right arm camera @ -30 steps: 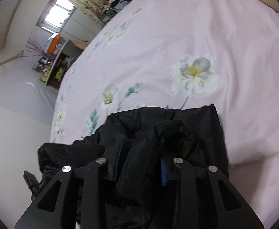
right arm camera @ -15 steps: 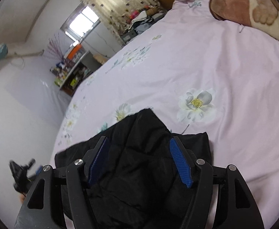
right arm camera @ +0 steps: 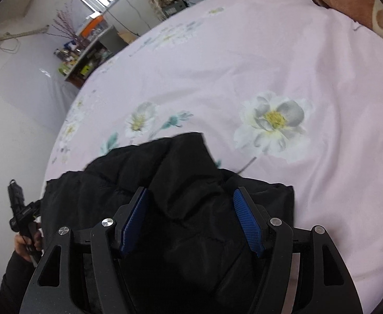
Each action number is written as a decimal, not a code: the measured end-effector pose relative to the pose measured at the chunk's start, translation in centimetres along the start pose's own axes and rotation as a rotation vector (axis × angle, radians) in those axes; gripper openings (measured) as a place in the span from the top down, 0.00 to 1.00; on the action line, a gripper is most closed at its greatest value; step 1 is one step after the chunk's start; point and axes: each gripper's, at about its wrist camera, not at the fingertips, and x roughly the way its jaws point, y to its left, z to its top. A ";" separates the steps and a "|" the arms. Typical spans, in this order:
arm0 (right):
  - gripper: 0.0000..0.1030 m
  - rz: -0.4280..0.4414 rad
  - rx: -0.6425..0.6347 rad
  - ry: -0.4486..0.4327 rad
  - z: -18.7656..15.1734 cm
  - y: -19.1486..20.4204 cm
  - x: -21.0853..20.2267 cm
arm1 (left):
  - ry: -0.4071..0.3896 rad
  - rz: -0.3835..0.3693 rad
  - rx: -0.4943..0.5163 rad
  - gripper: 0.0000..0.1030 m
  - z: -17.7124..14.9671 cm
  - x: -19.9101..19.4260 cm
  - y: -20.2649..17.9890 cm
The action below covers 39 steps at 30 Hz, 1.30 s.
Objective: Fold large clothes
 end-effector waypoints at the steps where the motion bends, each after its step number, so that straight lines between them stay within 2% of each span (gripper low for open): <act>1: 0.31 0.012 0.010 0.001 0.0 -0.3 0.0 | -0.007 0.003 0.006 0.24 -0.1 0.0 -0.1; 3: 0.31 0.046 0.017 0.005 -0.2 -0.2 0.1 | -0.006 -0.006 0.016 0.29 0.0 0.5 0.0; 4: 0.31 0.055 0.008 0.015 -0.2 0.1 0.2 | -0.004 -0.006 0.017 0.37 0.0 0.7 0.0; 5: 0.33 0.032 -0.015 0.029 -0.2 0.7 0.4 | -0.011 0.003 0.023 0.50 0.0 0.8 -0.1; 6: 0.42 -0.001 -0.036 0.024 -0.2 1.2 0.4 | -0.025 0.016 0.032 0.57 0.2 0.6 -0.3; 7: 0.70 -0.030 -0.055 0.004 -0.2 1.9 0.2 | -0.052 0.036 0.043 0.68 0.3 0.1 -0.7; 8: 0.79 -0.051 -0.063 -0.025 0.0 2.5 -0.4 | -0.078 0.049 0.052 0.73 0.5 -0.3 -1.1; 9: 0.83 -0.071 -0.071 -0.052 0.1 3.1 -0.9 | -0.108 0.060 0.061 0.74 0.7 -0.9 -1.4; 11: 0.85 -0.113 -0.095 -0.121 0.7 4.2 -2.1 | -0.153 0.081 0.077 0.75 1.2 -1.3 -2.0; 13: 0.85 -0.149 -0.096 -0.152 1.2 4.5 -2.1 | -0.144 0.102 0.074 0.75 1.5 0.0 -2.1; 15: 0.85 -0.231 -0.122 -0.120 1.1 4.3 0.4 | -0.115 0.131 0.078 0.74 1.2 2.3 -1.7; 18: 0.85 -0.272 -0.096 -0.056 0.1 2.7 4.3 | -0.108 0.137 0.068 0.71 0.4 4.2 -0.9; 28: 0.83 -0.341 -0.141 -0.077 -1.1 2.1 6.8 | -0.151 0.166 0.069 0.62 -1.1 6.5 -0.8; 33: 0.82 -0.362 -0.149 -0.082 -1.1 2.1 7.1 | -0.139 0.189 0.056 0.54 -0.7 6.7 -0.6; 39: 0.74 -0.367 -0.121 -0.118 -0.7 3.1 3.9 | -0.125 0.192 0.055 0.52 0.5 3.6 -1.0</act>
